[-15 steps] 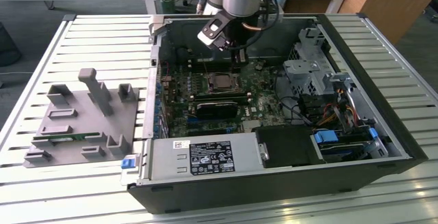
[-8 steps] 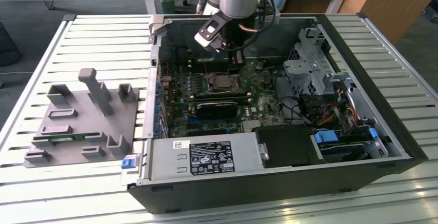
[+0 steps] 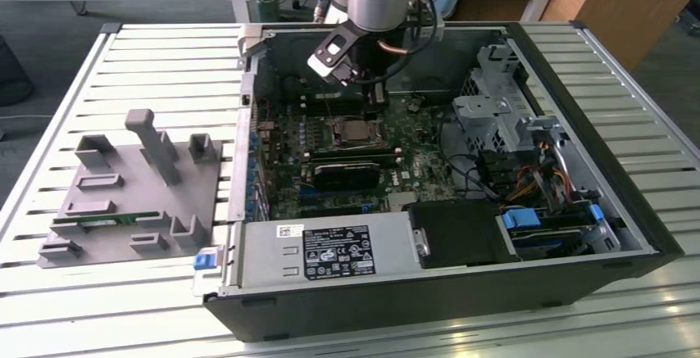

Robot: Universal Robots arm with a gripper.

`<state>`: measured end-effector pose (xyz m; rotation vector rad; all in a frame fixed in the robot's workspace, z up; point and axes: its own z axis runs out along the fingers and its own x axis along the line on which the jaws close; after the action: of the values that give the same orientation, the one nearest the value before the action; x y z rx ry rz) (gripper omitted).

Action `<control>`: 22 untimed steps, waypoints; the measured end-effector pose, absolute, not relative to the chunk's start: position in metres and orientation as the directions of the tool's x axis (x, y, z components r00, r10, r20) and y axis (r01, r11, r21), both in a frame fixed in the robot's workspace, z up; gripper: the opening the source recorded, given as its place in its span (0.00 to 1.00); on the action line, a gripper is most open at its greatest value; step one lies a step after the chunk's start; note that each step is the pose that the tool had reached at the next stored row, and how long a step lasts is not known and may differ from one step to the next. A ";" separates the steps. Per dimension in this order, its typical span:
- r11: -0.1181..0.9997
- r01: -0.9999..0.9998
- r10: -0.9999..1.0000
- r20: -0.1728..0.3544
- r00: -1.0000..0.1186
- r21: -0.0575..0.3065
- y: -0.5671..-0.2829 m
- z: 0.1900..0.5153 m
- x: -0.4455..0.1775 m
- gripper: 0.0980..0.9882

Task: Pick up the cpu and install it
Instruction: 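Close the cpu cover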

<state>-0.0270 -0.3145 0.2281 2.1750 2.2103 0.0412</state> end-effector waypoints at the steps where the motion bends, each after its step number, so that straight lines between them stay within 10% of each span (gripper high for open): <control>1: 0.016 0.999 1.000 -0.010 -0.016 0.047 -0.315 0.228 -0.028 0.01; 22: 0.017 0.999 1.000 -0.010 -0.017 0.047 -0.315 0.211 -0.067 0.01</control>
<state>-0.0666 -0.3146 0.2107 2.1738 2.2109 0.0410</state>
